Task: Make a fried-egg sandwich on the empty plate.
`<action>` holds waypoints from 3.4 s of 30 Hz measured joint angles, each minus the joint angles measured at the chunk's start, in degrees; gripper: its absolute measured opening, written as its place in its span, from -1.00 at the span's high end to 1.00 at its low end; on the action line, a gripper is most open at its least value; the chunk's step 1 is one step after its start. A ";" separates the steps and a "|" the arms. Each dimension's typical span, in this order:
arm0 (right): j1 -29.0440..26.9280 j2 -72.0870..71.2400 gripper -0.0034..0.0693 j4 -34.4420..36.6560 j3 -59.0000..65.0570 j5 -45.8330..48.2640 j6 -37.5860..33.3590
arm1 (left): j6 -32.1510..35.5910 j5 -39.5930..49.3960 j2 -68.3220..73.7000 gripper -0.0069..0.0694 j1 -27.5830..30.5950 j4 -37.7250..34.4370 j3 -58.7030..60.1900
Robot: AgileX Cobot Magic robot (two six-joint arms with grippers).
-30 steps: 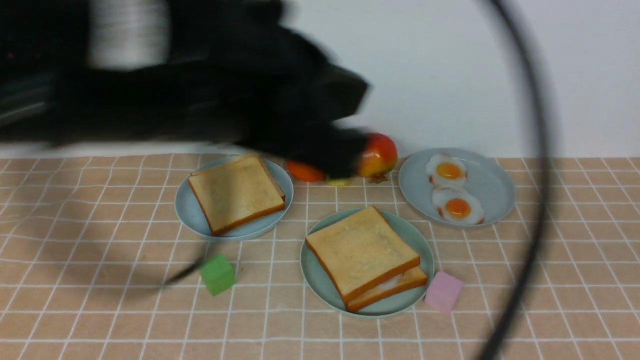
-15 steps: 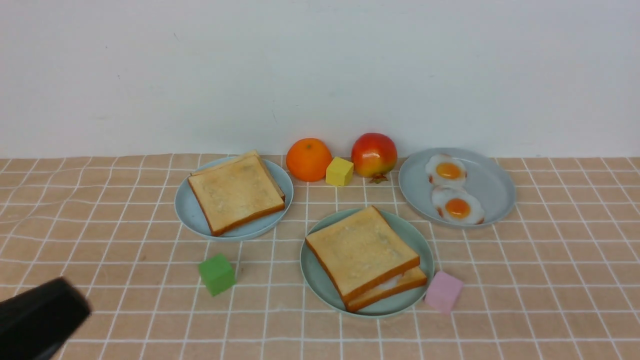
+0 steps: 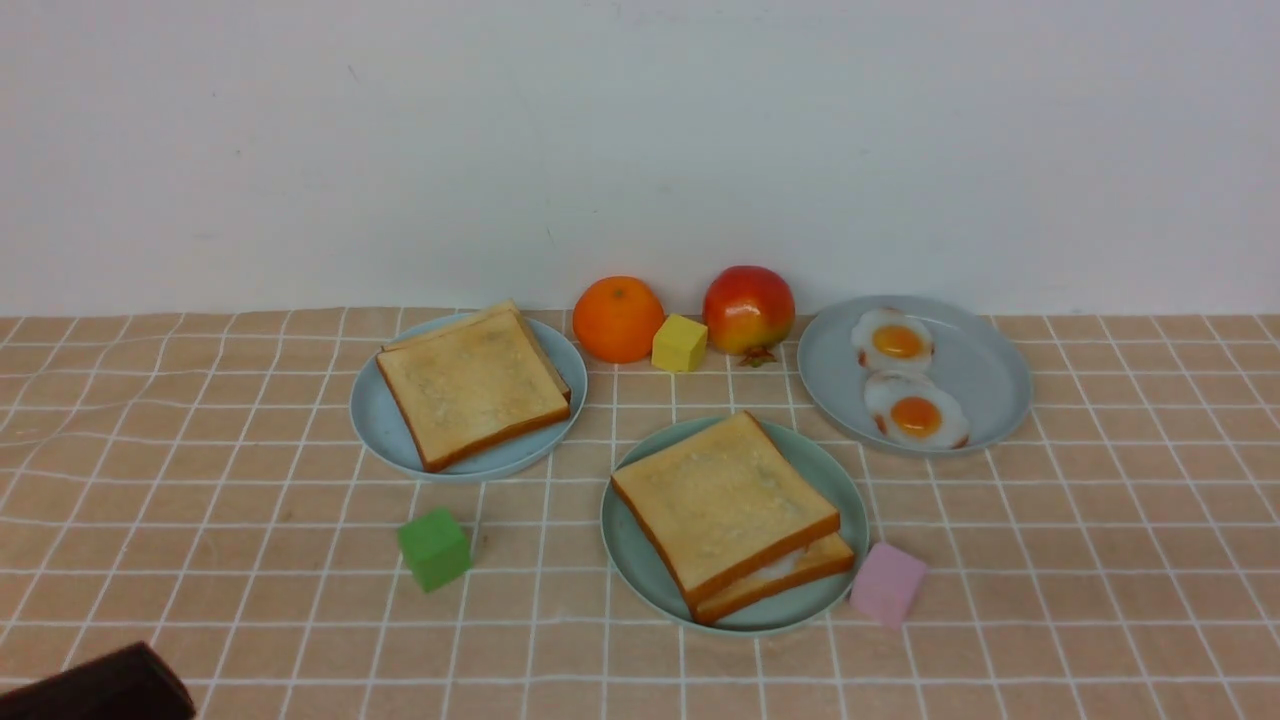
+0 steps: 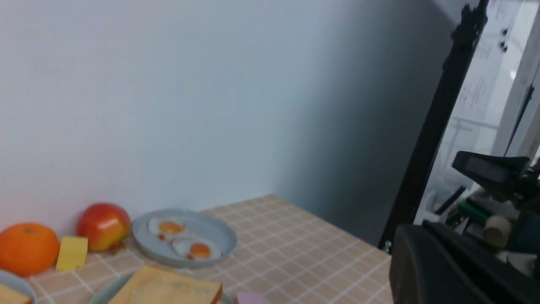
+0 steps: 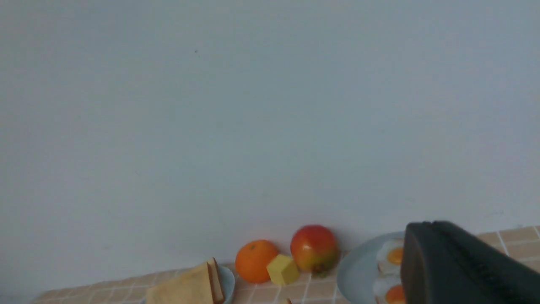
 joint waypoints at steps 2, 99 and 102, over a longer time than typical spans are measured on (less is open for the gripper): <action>0.00 0.08 0.88 0.00 1.80 -0.67 0.00 | 0.00 0.69 0.00 0.85 0.00 0.00 0.00; -10.41 -6.50 0.80 -1.57 13.54 17.85 -13.53 | -7.46 23.57 -9.03 0.85 48.52 7.90 15.44; -10.41 -6.50 0.80 -1.57 13.54 17.85 -13.53 | -7.46 23.57 -9.03 0.85 48.52 7.90 15.44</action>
